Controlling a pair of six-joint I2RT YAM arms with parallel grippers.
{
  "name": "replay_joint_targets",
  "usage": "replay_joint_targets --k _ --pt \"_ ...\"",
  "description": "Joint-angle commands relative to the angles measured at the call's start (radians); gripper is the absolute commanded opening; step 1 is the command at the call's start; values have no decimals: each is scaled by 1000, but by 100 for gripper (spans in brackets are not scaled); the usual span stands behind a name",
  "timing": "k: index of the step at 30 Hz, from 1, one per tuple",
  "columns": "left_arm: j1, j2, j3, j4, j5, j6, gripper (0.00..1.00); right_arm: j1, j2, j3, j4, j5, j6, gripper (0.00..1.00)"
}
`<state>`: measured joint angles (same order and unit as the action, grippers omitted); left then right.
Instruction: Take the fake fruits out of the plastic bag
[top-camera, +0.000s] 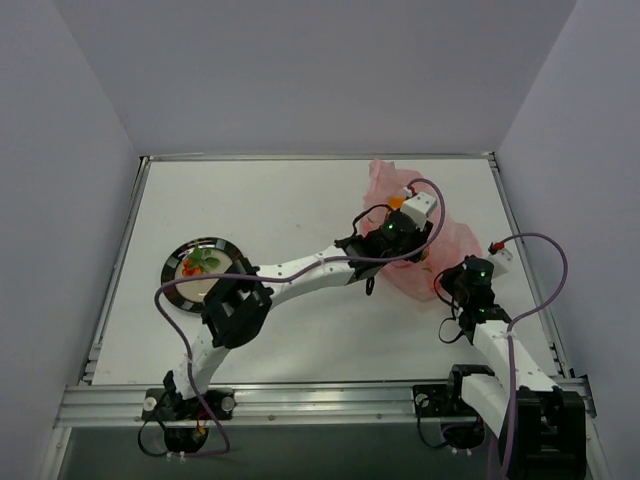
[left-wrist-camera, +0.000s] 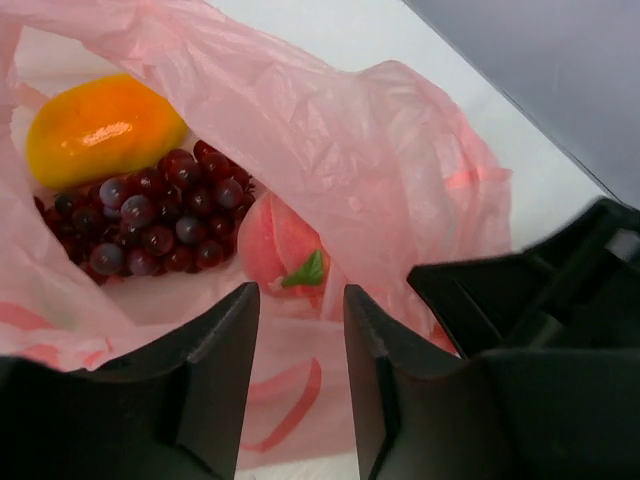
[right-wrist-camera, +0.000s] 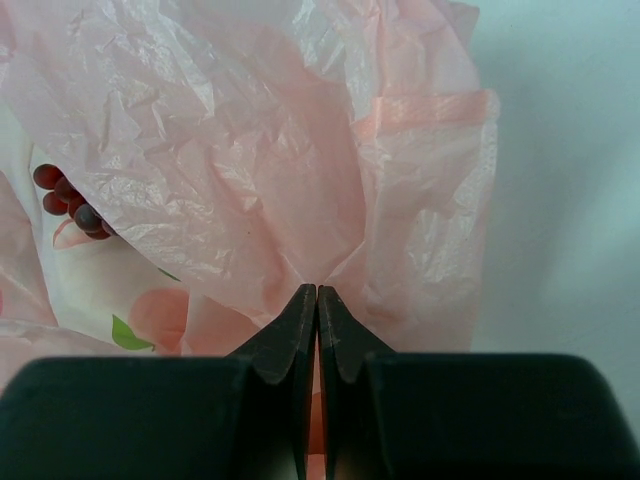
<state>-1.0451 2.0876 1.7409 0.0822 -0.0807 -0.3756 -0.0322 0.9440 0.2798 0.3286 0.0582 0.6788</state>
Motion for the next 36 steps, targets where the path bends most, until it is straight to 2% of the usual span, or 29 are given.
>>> replay_joint_targets --k 1,4,12,20,26,28,32,36 --pt "8 61 167 -81 4 70 35 -9 -42 -11 -13 51 24 0" --pt "10 135 255 -153 -14 89 32 -11 -42 -11 -13 46 25 0" --pt "7 293 440 -268 -5 124 34 -12 -28 -10 -5 29 15 0" --pt "7 368 523 -297 53 136 60 -14 -27 -11 3 17 8 0" --pt "5 388 520 -269 75 127 71 -14 -1 -10 20 -3 2 0" --pt "7 408 561 -282 68 129 75 -14 6 -8 24 -8 -1 0" --pt "13 486 652 -315 70 133 75 -14 -2 -11 30 -18 -2 0" --pt "14 506 658 -285 50 127 61 -12 -13 -16 33 -23 -4 0"
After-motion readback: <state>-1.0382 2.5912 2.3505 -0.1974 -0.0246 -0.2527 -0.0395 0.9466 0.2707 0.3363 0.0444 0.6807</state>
